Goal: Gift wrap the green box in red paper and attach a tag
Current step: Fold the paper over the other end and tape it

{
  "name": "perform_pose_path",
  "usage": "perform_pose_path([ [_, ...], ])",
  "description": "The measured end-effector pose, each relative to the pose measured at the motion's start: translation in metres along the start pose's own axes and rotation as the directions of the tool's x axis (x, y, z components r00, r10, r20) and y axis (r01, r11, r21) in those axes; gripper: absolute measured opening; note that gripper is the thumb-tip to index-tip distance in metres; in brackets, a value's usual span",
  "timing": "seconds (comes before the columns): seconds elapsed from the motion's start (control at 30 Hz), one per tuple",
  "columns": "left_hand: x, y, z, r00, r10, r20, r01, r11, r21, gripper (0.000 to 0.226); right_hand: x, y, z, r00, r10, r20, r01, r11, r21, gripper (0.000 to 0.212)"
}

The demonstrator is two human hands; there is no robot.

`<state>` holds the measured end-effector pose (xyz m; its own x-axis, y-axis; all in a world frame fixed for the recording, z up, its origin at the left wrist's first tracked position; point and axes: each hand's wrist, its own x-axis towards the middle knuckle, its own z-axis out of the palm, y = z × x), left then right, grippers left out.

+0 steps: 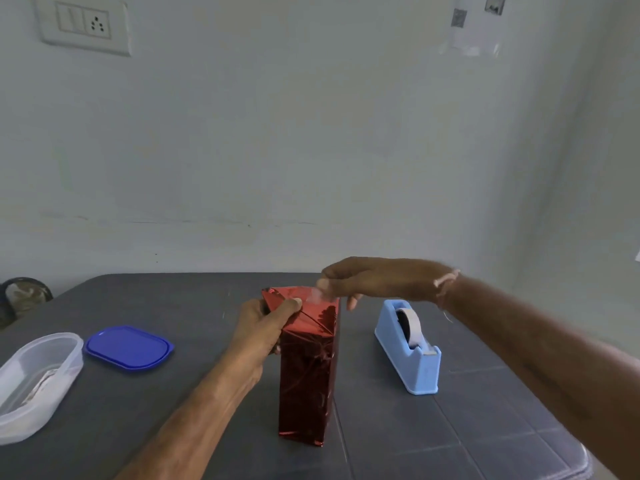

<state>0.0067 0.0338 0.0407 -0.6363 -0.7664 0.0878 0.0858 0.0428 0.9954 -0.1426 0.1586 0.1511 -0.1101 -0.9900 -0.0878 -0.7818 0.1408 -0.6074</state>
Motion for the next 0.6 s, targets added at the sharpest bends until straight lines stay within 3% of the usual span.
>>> perform_pose_path([
  [0.17,-0.001,0.000,-0.001,1.000,0.008,0.009,-0.008,1.000,-0.022,0.023,0.033,-0.006,-0.003,0.984,0.084,0.157,-0.055,0.982,-0.181,0.032],
  [0.3,0.000,0.000,-0.002,1.000,0.004,-0.007,-0.004,1.000,0.008,0.023,0.040,-0.012,-0.002,0.973,0.100,0.207,-0.050,0.971,-0.234,0.035],
  [0.6,0.009,0.007,-0.007,0.997,-0.052,0.059,0.046,0.994,0.096,0.019,0.035,-0.012,-0.002,0.969,0.110,0.223,-0.071,0.982,-0.174,0.032],
])
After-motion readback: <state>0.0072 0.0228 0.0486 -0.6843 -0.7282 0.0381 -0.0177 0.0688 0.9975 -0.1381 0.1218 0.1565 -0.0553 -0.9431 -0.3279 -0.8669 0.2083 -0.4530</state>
